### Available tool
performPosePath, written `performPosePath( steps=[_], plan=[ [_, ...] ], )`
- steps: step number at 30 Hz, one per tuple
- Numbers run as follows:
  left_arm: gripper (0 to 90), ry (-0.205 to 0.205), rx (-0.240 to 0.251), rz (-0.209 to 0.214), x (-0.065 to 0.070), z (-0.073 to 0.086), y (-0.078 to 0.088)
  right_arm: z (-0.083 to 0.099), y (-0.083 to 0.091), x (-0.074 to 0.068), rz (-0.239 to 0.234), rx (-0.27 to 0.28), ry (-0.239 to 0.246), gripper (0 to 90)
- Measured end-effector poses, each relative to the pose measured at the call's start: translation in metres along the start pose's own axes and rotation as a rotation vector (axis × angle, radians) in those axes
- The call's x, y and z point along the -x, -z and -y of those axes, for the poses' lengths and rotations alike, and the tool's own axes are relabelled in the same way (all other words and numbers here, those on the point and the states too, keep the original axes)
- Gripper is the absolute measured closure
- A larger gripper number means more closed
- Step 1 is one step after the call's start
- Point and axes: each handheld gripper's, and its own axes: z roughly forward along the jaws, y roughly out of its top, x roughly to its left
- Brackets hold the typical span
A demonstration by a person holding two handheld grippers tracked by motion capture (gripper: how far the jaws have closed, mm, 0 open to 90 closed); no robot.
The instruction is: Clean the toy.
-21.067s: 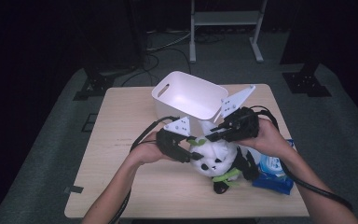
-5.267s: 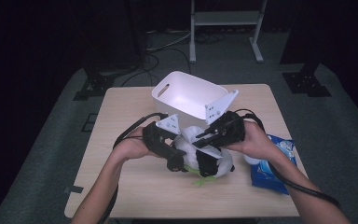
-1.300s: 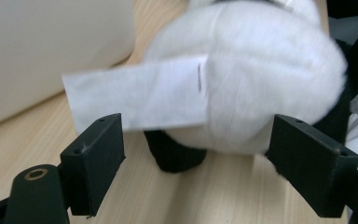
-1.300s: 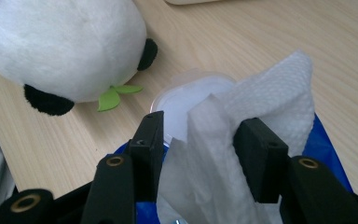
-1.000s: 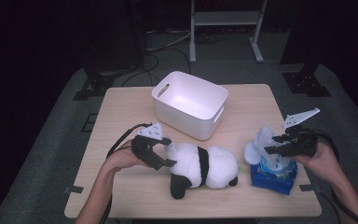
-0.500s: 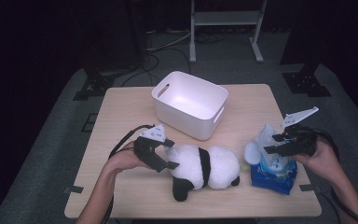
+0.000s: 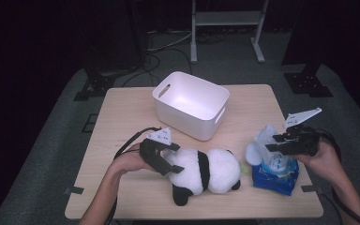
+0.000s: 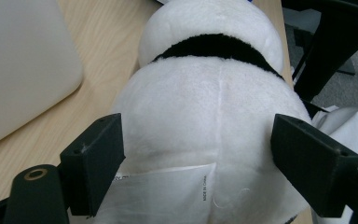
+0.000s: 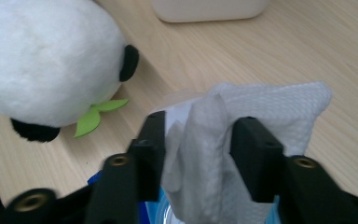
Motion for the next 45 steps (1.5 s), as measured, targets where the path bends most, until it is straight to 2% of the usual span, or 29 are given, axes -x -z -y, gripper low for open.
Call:
performPosePath(
  steps=[2,4,5,6,9,15,18,20,22,24,28,36,41,45],
  plan=[
    [17.0,-0.004,-0.003,-0.002,0.0,-0.001,0.0,0.0,0.0,0.002,0.008,0.006,-0.019,51.6],
    [17.0,-0.003,-0.005,-0.005,0.0,-0.001,0.0,0.0,0.0,0.001,-0.006,-0.002,0.004,63.2],
    [17.0,-0.005,-0.004,-0.007,0.0,-0.001,0.0,0.0,0.0,0.0,-0.003,0.001,0.017,63.5],
    [17.0,-0.01,-0.007,-0.007,0.001,-0.002,0.0,-0.001,-0.001,-0.001,-0.002,0.002,0.015,62.8],
    [17.0,-0.016,-0.003,-0.01,0.002,-0.003,0.001,-0.003,-0.003,0.0,0.0,0.0,-0.003,53.1],
    [17.0,-0.04,0.018,0.004,0.007,-0.01,0.0,-0.009,-0.007,-0.001,0.004,-0.016,0.014,50.8],
    [17.0,-0.053,-0.008,0.005,0.008,-0.013,-0.005,-0.011,-0.007,-0.002,0.007,-0.011,0.022,48.3],
    [17.0,-0.044,-0.019,0.006,0.007,-0.011,-0.008,-0.011,-0.008,-0.002,0.003,-0.041,0.025,50.7],
    [17.0,-0.043,-0.014,0.011,0.007,-0.01,-0.008,-0.008,-0.01,0.0,-0.003,-0.083,-0.001,46.2],
    [17.0,-0.042,-0.016,0.012,0.007,-0.01,-0.007,-0.004,-0.012,0.002,0.003,-0.1,-0.013,45.7],
    [17.1,-0.038,-0.015,0.013,0.007,-0.009,-0.008,-0.001,-0.01,0.003,-0.036,-0.05,-0.035,47.1],
    [17.2,-0.038,-0.022,0.012,0.008,-0.01,-0.007,-0.016,-0.018,-0.012,-0.13,-0.002,0.019,45.1],
    [17.2,-0.035,-0.012,0.009,0.01,-0.013,-0.003,-0.026,-0.027,-0.022,-0.206,0.014,0.047,44.0],
    [13.0,-0.034,-0.061,-0.007,0.012,-0.011,-0.005,-0.035,-0.035,-0.032,-0.262,0.02,0.075,41.6]
  ],
)
